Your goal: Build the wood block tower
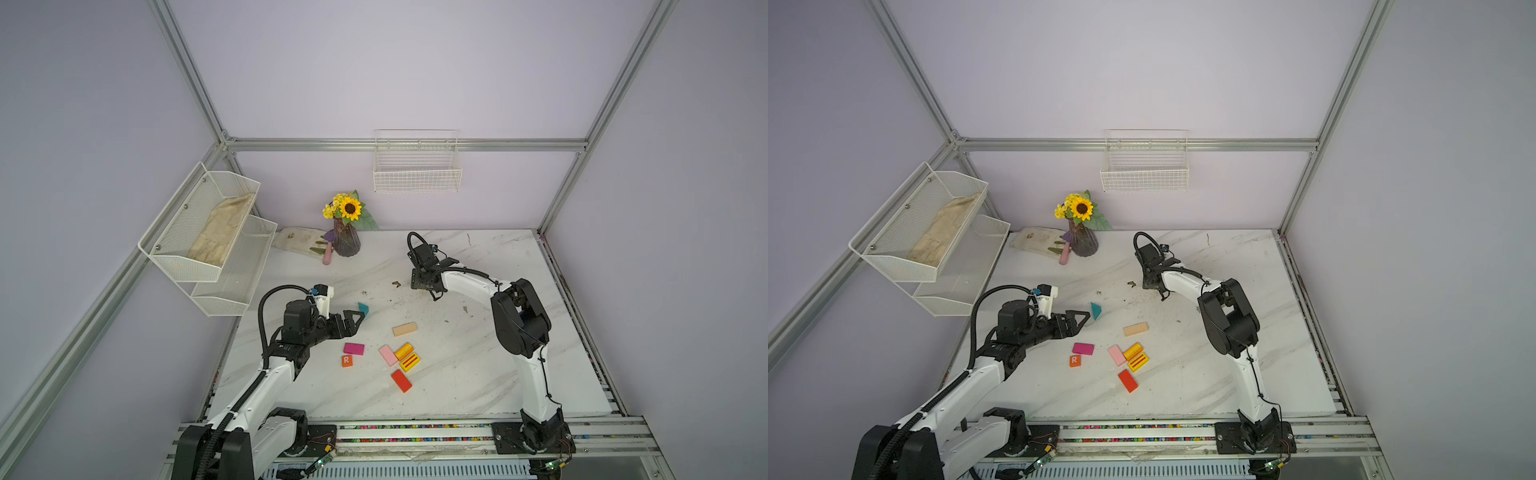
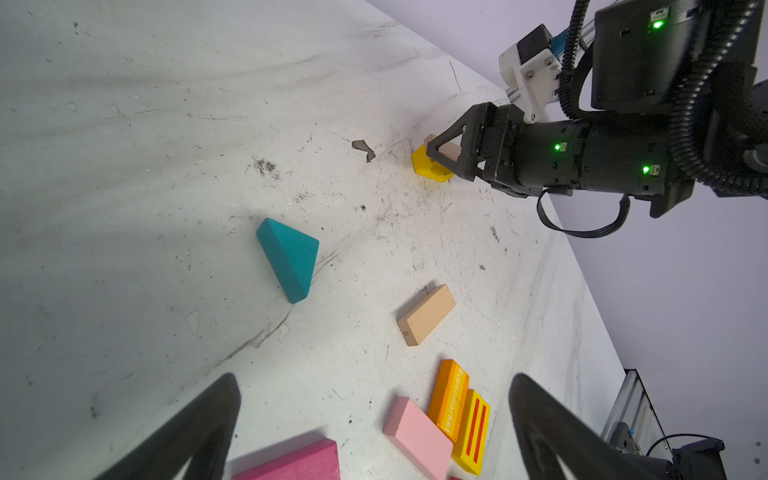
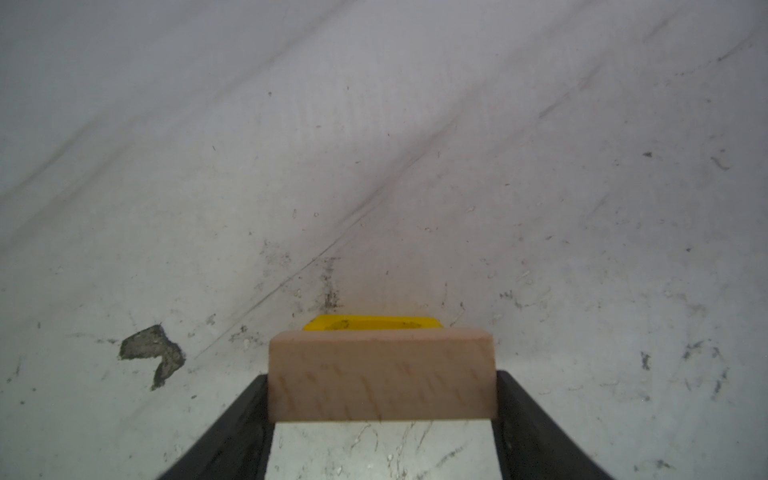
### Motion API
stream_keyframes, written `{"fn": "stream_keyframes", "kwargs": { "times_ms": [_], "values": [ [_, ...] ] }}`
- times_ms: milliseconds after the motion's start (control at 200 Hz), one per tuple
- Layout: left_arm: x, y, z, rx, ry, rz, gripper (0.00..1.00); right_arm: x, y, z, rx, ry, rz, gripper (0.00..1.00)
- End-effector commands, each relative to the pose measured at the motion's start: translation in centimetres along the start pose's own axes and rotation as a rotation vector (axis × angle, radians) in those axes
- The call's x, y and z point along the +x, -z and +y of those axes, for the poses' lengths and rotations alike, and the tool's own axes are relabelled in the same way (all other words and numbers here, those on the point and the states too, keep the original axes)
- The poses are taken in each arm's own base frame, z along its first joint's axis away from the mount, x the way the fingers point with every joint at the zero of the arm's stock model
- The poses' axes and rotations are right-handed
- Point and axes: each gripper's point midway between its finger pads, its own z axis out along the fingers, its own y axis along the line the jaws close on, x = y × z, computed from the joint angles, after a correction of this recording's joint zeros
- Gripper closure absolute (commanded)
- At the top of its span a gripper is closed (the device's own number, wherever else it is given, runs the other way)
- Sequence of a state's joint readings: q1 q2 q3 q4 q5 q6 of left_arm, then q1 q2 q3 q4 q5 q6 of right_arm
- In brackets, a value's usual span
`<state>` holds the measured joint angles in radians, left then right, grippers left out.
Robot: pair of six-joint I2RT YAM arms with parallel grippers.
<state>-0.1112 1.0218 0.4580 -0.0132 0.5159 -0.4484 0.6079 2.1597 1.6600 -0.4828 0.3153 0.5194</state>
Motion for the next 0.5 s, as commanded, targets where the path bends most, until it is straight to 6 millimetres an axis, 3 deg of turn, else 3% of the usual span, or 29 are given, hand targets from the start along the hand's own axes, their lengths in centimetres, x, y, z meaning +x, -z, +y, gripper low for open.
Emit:
{"fn": "stream_keyframes", "kwargs": {
  "times_ms": [0, 495],
  "values": [
    [-0.9, 0.1, -0.41, 0.014, -0.036, -0.027, 0.0, 0.69, 0.75, -0.18, 0.005, 0.004, 0.02, 0.23],
    [-0.95, 0.04, -0.42, 0.015, -0.035, -0.026, 0.0, 0.78, 0.62, 0.21, -0.013, 0.002, 0.026, 0.15]
  ]
}}
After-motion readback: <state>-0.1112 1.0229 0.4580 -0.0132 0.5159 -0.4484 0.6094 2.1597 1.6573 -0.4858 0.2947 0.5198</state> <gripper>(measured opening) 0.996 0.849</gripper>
